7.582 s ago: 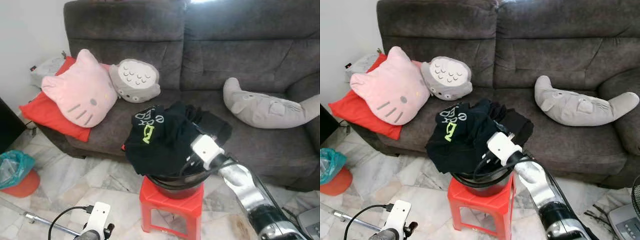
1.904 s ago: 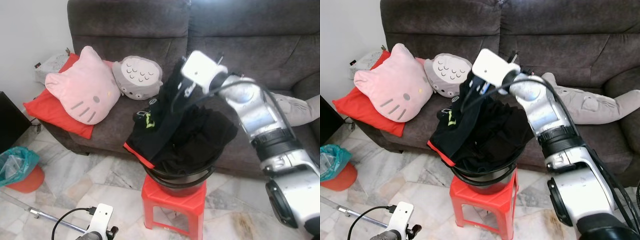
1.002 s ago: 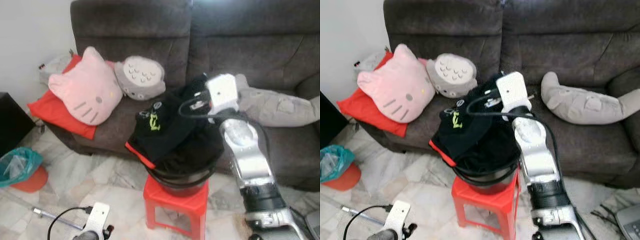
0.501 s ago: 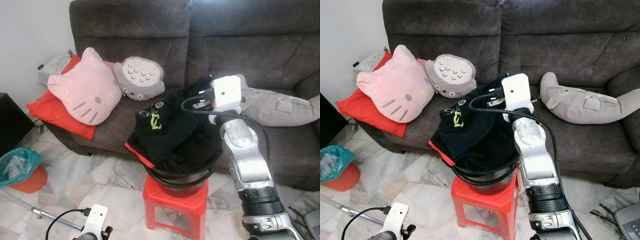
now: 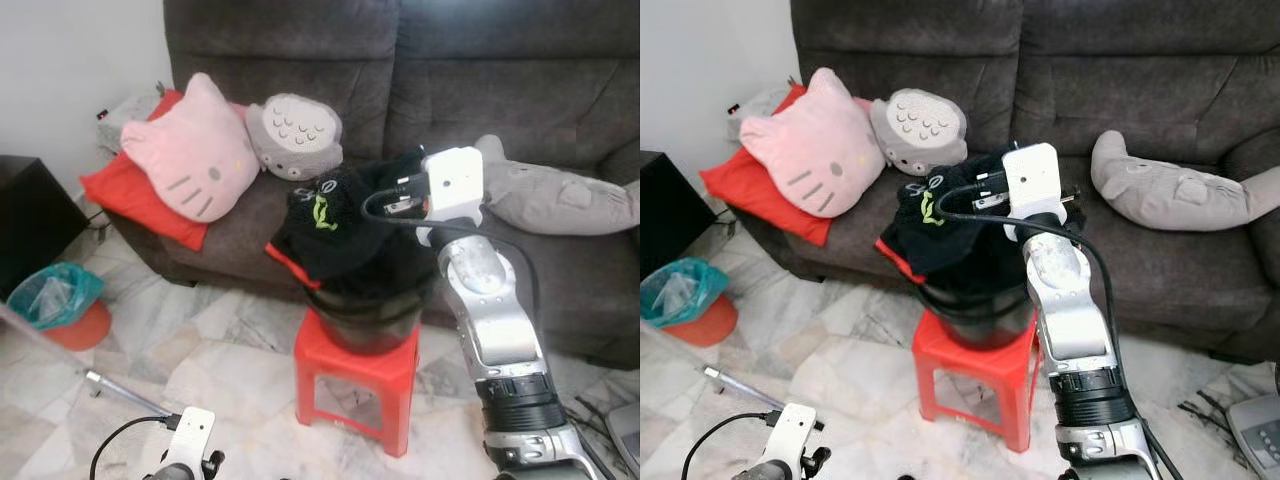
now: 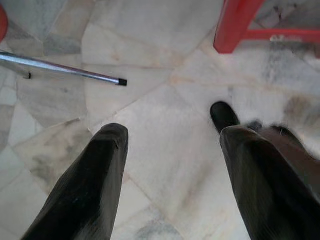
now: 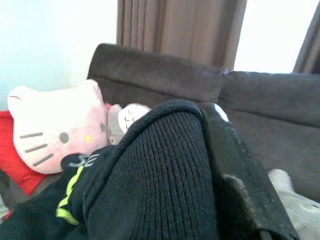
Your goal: Hang hanger
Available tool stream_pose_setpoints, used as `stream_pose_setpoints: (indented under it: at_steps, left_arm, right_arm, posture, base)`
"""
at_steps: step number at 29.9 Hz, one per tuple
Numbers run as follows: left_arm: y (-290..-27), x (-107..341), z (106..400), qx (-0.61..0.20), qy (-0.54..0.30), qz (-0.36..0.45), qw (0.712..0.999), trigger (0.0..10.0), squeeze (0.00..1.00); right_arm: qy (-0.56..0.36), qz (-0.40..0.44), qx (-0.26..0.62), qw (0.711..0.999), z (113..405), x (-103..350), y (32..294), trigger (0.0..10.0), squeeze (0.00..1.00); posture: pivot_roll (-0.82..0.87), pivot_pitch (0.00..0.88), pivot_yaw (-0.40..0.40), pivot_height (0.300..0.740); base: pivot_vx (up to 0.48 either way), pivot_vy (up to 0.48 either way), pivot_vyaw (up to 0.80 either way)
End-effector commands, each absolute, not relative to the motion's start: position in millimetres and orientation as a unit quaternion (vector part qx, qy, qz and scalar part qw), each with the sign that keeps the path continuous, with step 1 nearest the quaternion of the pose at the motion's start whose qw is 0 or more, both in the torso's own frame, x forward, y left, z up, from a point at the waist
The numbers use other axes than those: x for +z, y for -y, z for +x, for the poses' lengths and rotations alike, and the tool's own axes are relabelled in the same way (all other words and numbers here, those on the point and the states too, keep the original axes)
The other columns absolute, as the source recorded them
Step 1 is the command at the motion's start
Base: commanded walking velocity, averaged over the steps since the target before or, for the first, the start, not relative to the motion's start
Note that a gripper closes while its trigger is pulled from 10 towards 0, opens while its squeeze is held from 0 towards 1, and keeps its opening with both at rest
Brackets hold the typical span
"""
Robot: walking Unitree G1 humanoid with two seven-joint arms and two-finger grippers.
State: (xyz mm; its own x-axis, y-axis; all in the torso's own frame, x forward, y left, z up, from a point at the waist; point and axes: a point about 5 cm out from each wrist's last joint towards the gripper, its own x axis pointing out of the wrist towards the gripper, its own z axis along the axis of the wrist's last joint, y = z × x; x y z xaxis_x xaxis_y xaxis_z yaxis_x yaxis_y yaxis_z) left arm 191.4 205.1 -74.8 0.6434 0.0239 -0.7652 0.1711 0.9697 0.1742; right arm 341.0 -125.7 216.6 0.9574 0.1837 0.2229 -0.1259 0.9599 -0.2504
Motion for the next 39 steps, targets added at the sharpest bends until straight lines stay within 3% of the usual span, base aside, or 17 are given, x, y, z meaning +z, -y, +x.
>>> stream_pose_setpoints:
  at_steps: [1,39]
  left_arm:
    - [-209.8,-72.9,193.7,-0.032,-0.418,0.119,0.9,10.0,0.0]
    - [-211.6,-71.5,195.2,-0.033,-0.414,0.125,0.901,10.0,0.0]
  right_arm:
    - [0.146,-0.114,0.08,0.979,339.4,227.7,124.4,10.0,0.0]
    - [0.173,-0.113,0.093,0.974,336.8,231.5,120.9,10.0,0.0]
  posture:
    - [-0.2,0.0,0.122,0.74]
    - [-0.2,0.0,0.132,0.74]
  base:
    - [-0.349,0.0,0.0]
    - [-0.35,0.0,0.0]
